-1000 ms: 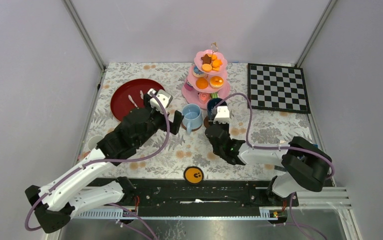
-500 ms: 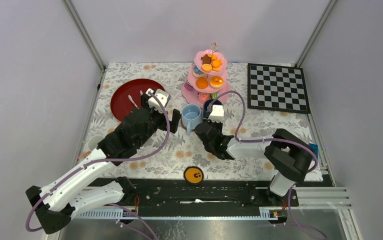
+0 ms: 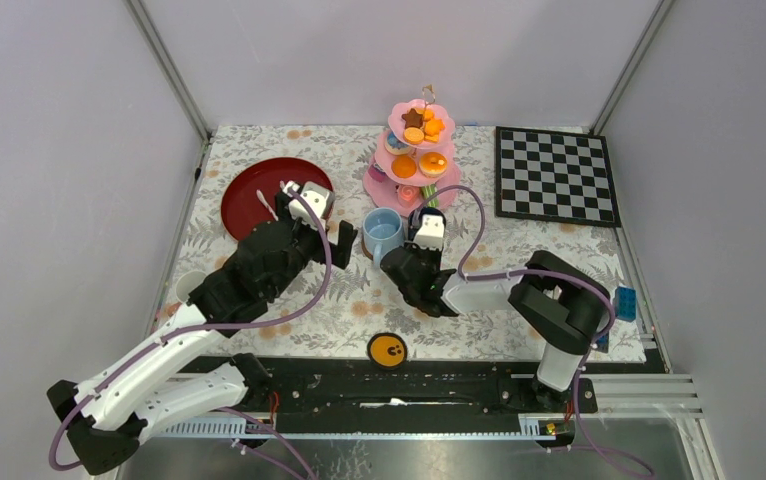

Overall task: Serve the afternoon tea
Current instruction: Place the cup on the coaster.

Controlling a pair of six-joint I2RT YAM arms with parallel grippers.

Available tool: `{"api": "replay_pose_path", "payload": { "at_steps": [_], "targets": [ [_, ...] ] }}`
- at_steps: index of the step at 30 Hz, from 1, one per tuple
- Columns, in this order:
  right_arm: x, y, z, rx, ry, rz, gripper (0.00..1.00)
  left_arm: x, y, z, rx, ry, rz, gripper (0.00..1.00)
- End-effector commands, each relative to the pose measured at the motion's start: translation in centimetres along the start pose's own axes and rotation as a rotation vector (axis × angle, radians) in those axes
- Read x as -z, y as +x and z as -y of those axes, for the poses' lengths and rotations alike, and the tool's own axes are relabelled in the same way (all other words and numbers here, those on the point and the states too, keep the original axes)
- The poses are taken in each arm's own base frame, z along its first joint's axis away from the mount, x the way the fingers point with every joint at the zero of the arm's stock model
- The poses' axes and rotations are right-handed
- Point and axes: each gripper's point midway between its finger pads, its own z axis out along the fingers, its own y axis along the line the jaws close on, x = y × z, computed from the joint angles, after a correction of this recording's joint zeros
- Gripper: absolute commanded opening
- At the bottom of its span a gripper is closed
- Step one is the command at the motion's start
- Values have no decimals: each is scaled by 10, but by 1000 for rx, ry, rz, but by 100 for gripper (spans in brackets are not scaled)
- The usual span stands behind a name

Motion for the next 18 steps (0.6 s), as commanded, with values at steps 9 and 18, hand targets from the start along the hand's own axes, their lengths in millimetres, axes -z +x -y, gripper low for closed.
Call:
{"api": "replay_pose_path", "payload": {
  "at_steps": [9,18],
  "targets": [
    [14,-24,-13,-77,6,46,45,0,-9,-3,6,-6,45,99],
    [32,-41,3,-86,-2,26,62,-7,-9,4,27,16,36,99]
  ]
}}
